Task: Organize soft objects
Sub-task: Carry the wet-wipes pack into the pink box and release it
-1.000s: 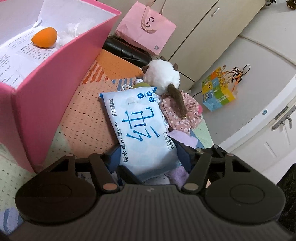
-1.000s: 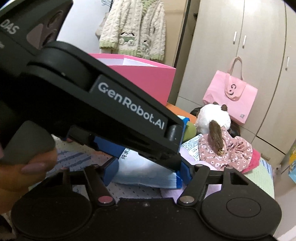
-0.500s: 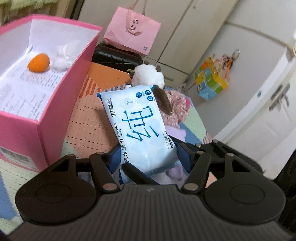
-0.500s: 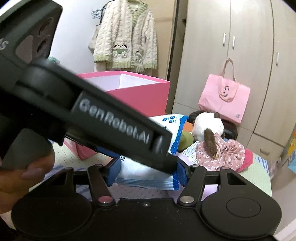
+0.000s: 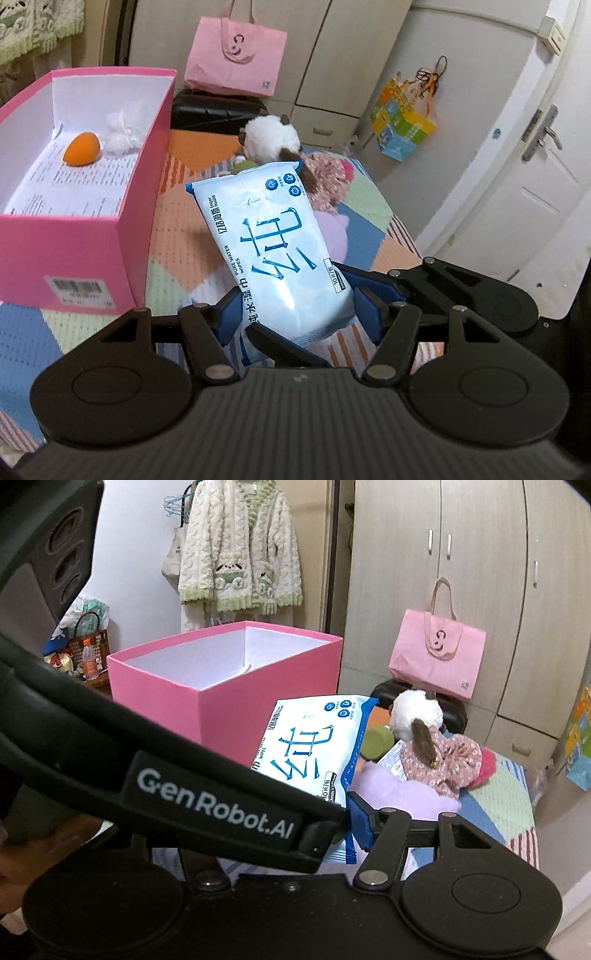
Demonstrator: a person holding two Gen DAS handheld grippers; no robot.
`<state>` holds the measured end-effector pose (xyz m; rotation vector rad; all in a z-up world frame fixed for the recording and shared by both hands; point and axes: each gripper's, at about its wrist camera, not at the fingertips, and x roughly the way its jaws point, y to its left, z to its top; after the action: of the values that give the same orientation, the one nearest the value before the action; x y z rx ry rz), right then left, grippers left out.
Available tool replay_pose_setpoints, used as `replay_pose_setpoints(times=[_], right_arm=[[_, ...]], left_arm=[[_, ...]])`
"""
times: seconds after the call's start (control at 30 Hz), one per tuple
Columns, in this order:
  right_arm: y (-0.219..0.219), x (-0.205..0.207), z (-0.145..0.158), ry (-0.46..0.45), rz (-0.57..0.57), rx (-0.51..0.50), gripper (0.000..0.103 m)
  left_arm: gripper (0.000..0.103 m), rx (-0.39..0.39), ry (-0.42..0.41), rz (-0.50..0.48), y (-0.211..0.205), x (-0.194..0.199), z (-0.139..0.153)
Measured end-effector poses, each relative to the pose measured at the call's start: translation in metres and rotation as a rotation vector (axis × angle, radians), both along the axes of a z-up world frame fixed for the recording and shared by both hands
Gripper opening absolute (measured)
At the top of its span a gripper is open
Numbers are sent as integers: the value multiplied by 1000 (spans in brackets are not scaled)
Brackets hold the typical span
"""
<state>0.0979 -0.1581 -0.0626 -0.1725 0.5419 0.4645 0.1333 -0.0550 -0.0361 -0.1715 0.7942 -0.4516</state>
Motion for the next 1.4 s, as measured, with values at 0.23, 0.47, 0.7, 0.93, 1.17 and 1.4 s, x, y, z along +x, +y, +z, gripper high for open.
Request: replay_pose_setpoints(times=[0.23, 0.47, 0.7, 0.93, 1.17, 1.4], right_arm=[[11, -20, 11, 69, -1, -23, 66], [40, -40, 28, 63, 50, -109, 66], [68, -50, 50, 78, 141, -136, 66], [98, -41, 66, 39, 172, -121, 66], [114, -4, 78, 43, 143, -39, 66], [122, 50, 76, 41, 104, 44, 67]], left_arm=[[62, -25, 72, -51, 18, -15, 7], [62, -52, 121, -67, 45, -26, 17], [62, -61, 166, -94, 83, -36, 35], [62, -53, 128, -70, 115, -30, 56], [62, -48, 79, -46, 139, 2, 70], [62, -46, 39, -42, 155, 48, 72]])
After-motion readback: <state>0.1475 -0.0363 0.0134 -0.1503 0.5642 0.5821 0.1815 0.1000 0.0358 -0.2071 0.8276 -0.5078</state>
